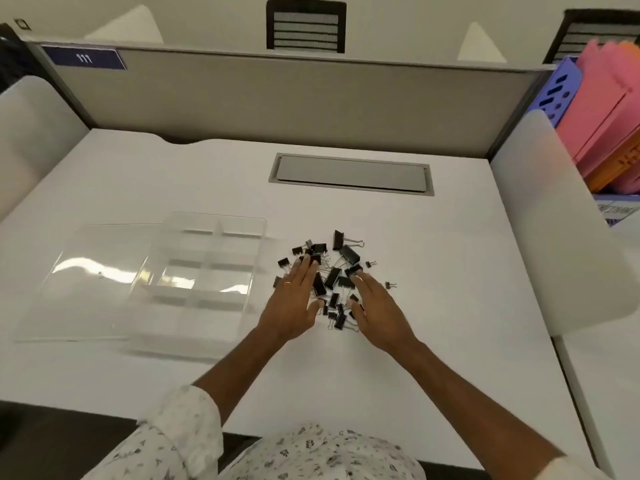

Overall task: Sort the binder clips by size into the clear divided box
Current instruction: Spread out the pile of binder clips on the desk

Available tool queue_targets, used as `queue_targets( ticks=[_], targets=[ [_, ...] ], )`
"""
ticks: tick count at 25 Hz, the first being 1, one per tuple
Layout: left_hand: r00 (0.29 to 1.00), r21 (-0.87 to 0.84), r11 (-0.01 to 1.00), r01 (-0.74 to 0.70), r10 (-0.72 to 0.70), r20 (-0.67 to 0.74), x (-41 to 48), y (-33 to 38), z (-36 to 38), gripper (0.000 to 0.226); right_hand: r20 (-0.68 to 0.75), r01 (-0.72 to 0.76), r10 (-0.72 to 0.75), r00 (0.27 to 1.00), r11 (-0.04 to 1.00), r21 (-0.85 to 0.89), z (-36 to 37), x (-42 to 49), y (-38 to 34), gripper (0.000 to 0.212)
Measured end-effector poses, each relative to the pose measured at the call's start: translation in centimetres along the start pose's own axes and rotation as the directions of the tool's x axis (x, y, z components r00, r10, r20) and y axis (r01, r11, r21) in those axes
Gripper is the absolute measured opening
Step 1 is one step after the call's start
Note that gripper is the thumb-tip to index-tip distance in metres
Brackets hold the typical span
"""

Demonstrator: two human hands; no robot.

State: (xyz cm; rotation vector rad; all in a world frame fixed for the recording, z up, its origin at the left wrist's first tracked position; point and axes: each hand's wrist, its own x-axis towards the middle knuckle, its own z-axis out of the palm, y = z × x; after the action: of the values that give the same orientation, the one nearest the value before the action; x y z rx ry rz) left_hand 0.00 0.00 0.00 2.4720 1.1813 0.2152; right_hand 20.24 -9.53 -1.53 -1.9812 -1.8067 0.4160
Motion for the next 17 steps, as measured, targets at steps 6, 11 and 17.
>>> queue_targets(
  ticks=[6,11,17],
  targets=[
    [0.996,0.023,1.0,0.002,-0.004,0.084,1.4,-0.7,2.1,0.064,0.087,-0.002,0.008,0.996,0.998,-0.069,2.7,3.8,-1.4,0.048],
    [1.0,-0.031,0.999,-0.006,0.005,-0.02,1.6,-1.5,2.0,0.039,0.01,0.06,-0.06,0.998,0.988,-0.139,3.5,6.1,-1.9,0.021],
    [1.0,0.006,1.0,-0.004,0.004,-0.009,1.9,-2.4,1.9,0.038,0.04,-0.03,0.03,0.999,1.0,-0.004,3.4,7.2,-2.3,0.026]
  ],
)
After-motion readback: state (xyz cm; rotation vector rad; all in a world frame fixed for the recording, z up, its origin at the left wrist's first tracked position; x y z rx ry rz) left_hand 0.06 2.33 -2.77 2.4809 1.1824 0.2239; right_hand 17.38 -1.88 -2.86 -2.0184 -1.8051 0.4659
